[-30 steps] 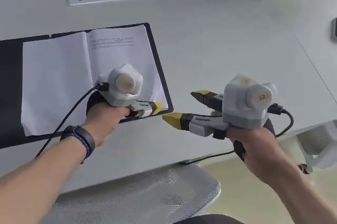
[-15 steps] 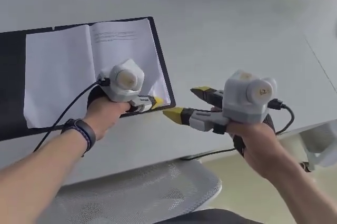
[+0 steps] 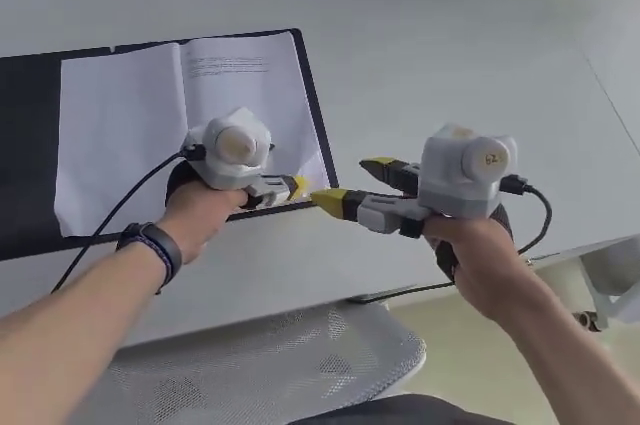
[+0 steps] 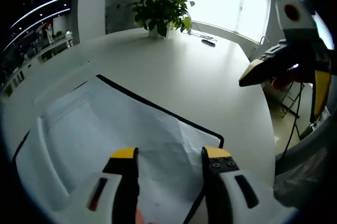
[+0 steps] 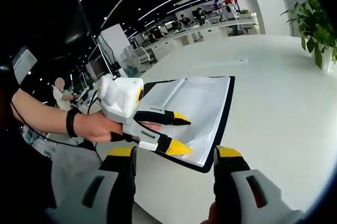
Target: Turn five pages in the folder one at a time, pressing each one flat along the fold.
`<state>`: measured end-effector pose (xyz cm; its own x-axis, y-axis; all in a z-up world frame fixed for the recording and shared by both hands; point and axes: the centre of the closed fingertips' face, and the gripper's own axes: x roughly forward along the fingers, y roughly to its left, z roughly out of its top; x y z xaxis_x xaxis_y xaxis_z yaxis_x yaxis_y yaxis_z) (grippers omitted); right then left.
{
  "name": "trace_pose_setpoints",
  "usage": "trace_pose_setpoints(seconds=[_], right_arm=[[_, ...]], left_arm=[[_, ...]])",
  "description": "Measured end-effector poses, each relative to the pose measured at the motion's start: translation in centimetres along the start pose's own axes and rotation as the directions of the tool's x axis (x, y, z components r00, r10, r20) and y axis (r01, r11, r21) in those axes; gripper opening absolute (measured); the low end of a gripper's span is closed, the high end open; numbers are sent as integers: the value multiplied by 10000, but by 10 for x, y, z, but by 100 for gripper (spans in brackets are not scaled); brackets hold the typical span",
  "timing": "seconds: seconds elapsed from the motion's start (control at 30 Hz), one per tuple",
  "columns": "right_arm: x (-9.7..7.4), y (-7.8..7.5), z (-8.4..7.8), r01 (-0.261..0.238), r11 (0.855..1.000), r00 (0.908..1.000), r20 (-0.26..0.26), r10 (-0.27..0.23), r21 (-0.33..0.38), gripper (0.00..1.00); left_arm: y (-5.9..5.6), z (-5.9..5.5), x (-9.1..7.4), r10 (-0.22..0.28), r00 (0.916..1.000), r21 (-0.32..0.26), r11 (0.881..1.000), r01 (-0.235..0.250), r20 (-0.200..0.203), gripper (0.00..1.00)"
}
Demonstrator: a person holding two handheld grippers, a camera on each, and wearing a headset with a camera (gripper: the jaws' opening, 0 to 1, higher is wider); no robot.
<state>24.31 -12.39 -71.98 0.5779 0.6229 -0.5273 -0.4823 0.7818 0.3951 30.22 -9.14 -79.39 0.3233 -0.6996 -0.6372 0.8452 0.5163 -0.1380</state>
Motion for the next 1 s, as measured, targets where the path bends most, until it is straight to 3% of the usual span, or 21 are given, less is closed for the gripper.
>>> trace_pose_setpoints(seconds=[0.07,0.17,0.27,0.4,0.63,1.0], right_arm=[[7,-2,1,-63,9999,10000,-35,63,83,57],[12,-2,3,-76,10000,9999,-98,76,11,57],[13,-1,6,-140,9999,9999,34,139,96,56],[14,-2,7,-163,9999,9999,-9,163,8,56],[15,-10,9,-139,9999,9999,-50,138,-58,56],[45,-19,11,-525,9986,9985,-169,526,54,55]], left_arm=[[-1,-1,1,72,9999,257,9996,-69,-84,46],[-9,1,3,-57,9999,85,9999,58,-148,55],[-11,-2,6,240,9994,637,9977,-224,-253,58],[-9,-4,7,591,9980,936,9940,-568,-220,57],[2,-4,10,580,9983,753,9955,-579,6,54],[-2,-4,7,627,9980,626,9960,-633,117,50]])
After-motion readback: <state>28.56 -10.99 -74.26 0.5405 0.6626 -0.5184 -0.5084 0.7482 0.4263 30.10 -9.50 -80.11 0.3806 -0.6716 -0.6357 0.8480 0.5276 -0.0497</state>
